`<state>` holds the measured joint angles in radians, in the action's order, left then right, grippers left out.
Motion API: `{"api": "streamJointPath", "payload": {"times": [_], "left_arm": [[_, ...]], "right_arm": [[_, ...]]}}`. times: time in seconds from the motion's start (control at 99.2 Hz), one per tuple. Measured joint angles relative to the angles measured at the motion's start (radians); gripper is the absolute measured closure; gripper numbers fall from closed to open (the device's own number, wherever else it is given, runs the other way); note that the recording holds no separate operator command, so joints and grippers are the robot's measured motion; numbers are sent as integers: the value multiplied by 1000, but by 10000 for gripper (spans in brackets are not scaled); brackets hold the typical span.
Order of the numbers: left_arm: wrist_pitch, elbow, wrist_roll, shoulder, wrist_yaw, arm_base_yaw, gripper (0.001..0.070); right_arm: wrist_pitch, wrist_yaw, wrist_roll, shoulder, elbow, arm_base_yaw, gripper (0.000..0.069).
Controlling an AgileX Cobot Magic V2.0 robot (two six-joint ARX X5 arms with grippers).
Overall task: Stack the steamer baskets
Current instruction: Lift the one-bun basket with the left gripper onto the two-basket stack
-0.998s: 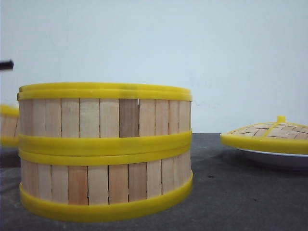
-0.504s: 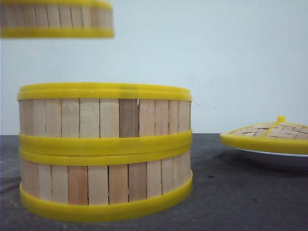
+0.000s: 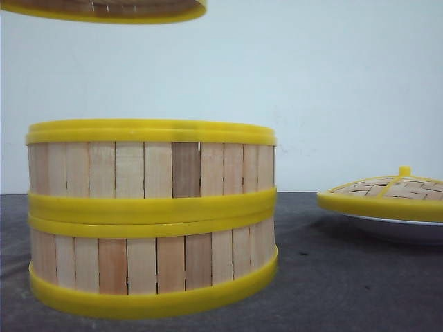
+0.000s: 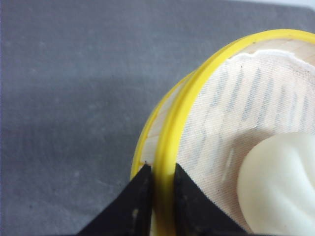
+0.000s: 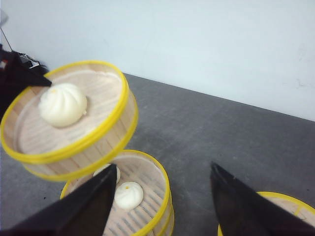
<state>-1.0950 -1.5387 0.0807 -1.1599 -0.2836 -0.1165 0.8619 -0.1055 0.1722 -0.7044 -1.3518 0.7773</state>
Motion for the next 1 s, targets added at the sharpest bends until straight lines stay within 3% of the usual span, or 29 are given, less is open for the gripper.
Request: {"api": "streamJointPath", "payload": {"times": [0.565,0.998], "left_arm": [[217,324,17,2,4,-167,680],[338,378,45,1,19,-182,680]], "right_arm": [[0,0,0,0,0,0,319],[0,0,0,0,0,0,319]]}}
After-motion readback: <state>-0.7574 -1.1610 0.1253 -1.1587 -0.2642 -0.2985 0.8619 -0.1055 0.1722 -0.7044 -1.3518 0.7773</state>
